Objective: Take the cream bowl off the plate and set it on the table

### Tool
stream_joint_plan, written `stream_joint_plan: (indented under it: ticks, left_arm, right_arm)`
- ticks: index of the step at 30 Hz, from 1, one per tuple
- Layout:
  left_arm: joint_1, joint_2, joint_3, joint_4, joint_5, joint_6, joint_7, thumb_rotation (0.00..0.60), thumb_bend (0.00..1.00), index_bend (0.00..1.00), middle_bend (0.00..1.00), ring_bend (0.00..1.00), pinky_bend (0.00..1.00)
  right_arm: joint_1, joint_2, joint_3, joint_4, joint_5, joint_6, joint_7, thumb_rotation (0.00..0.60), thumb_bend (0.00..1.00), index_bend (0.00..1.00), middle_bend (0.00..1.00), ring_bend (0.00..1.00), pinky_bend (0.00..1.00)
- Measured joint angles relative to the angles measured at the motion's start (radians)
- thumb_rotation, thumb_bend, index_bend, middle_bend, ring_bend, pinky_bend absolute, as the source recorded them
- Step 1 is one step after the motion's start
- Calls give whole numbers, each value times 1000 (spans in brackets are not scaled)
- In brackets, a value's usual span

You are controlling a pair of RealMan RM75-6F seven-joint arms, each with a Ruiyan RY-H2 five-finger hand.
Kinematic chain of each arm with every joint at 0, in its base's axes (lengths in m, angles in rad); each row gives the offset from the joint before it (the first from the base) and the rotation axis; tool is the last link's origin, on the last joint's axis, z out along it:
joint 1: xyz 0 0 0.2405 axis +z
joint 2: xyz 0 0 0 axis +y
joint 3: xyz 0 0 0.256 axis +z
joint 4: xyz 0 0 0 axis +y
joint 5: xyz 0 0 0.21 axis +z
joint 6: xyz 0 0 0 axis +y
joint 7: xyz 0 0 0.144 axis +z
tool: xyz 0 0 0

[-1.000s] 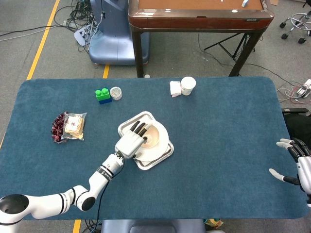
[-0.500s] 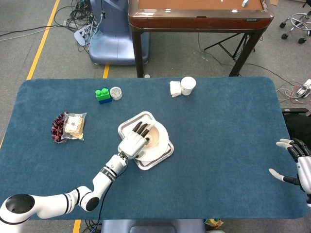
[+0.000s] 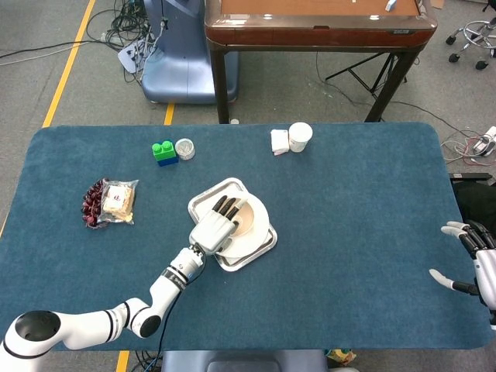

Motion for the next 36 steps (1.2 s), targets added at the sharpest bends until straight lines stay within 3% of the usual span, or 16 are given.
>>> stream_joint_plan:
  ticks: [36]
  left_arm:
    - [-9, -34, -3, 46, 7, 14, 15, 600, 334, 639, 5, 0, 69]
  right_arm:
    - [-4, 4, 2, 1, 1, 6, 11, 600, 0, 283, 244, 137, 344]
